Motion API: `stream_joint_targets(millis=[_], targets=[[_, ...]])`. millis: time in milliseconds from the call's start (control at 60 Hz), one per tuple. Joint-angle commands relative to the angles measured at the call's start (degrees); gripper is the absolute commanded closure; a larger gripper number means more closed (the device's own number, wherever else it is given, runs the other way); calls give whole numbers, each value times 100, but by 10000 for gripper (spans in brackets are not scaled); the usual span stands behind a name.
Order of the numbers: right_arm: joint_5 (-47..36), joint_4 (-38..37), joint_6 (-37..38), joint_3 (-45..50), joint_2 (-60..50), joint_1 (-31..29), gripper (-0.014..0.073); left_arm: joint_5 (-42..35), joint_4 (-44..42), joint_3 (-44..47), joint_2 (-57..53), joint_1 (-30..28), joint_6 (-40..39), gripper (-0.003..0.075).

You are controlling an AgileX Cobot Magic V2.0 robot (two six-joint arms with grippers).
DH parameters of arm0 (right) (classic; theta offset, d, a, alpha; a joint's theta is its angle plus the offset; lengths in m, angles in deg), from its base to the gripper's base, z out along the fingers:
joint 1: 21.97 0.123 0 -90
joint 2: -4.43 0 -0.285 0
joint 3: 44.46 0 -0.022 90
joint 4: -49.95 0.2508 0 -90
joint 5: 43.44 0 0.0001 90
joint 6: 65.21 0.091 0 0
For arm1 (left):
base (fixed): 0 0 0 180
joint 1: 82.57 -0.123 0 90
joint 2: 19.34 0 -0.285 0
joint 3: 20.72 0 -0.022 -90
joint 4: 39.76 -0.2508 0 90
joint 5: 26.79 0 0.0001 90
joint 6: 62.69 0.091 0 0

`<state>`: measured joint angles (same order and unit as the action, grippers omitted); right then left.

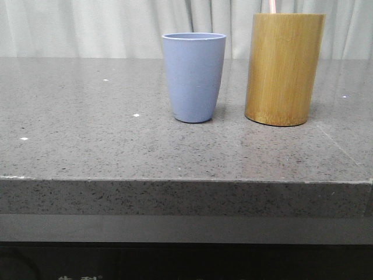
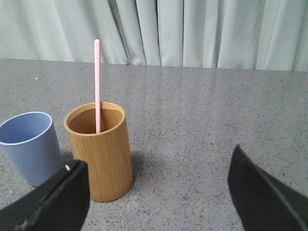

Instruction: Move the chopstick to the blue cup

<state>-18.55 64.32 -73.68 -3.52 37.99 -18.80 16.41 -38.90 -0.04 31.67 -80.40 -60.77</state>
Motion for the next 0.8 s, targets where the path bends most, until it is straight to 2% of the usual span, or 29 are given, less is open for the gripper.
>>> stream_joint_targets(millis=[0, 183, 367, 567, 783], targets=[[-403, 59, -18, -197, 80, -30, -6, -1000, 61, 598, -814, -6, 0, 739], [-415, 59, -18, -209, 165, -30, -6, -1470, 61, 1910, -2506, -6, 0, 739], [-582, 141, -18, -405, 691, 29, -6, -1500, 61, 2475, -3536, -6, 0, 739], [-1086, 147, -18, -1116, 1787, 372, -6, -1551, 61, 2520, -3746, -6, 0, 739], [-1328, 147, -18, -2434, 3546, 1217, -6, -1551, 61, 2520, -3746, -6, 0, 739]])
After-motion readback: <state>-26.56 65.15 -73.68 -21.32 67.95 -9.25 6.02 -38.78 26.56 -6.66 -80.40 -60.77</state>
